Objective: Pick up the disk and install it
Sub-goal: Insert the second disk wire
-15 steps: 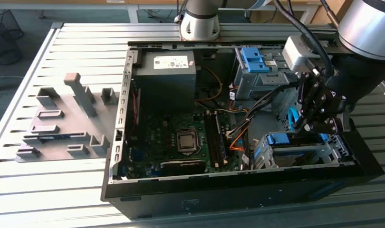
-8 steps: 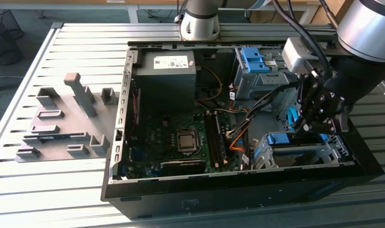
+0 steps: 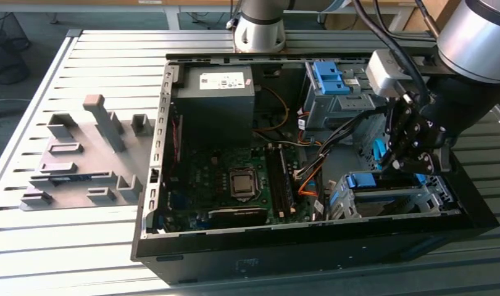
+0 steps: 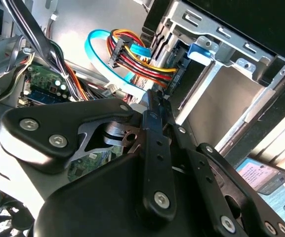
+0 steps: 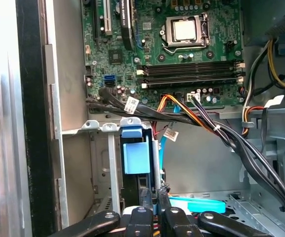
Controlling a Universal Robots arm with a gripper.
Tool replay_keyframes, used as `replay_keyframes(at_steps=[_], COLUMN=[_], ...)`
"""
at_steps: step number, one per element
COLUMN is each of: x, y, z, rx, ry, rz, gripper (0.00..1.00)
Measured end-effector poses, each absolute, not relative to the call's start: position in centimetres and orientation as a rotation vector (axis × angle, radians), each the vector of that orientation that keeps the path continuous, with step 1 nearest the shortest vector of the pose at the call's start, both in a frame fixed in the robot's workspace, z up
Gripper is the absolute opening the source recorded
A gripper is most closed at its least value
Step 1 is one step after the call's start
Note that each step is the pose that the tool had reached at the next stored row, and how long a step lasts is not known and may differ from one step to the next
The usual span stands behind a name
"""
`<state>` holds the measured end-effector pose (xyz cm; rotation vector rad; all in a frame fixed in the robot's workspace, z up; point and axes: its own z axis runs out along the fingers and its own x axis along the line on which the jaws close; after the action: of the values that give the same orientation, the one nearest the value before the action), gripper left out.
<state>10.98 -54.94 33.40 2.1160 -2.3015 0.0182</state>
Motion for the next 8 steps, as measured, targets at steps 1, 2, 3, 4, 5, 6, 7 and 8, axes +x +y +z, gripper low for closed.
replay_keyframes(at_steps=[1, 2, 3, 4, 5, 6, 7, 8], x=[11.01, 11.01, 11.01, 11.01, 11.01, 11.02, 11.02, 11.02], y=[-54.95, -54.96, -54.96, -54.96, -54.96, -54.96, -54.96, -54.96], z=[33.40, 33.41, 33.42, 33.42, 33.43, 33.44, 33.48, 33.52], rx=[2.116, 2.116, 2.115, 2.115, 2.115, 2.115, 2.115, 2.115], ry=[-2.302, -2.302, -2.301, -2.301, -2.301, -2.301, -2.301, -2.301], rz=[0.018, 0.019, 0.019, 0.019, 0.019, 0.019, 0.019, 0.019], gripper=[0.16, 0.16, 0.16, 0.16, 0.16, 0.16, 0.16, 0.16])
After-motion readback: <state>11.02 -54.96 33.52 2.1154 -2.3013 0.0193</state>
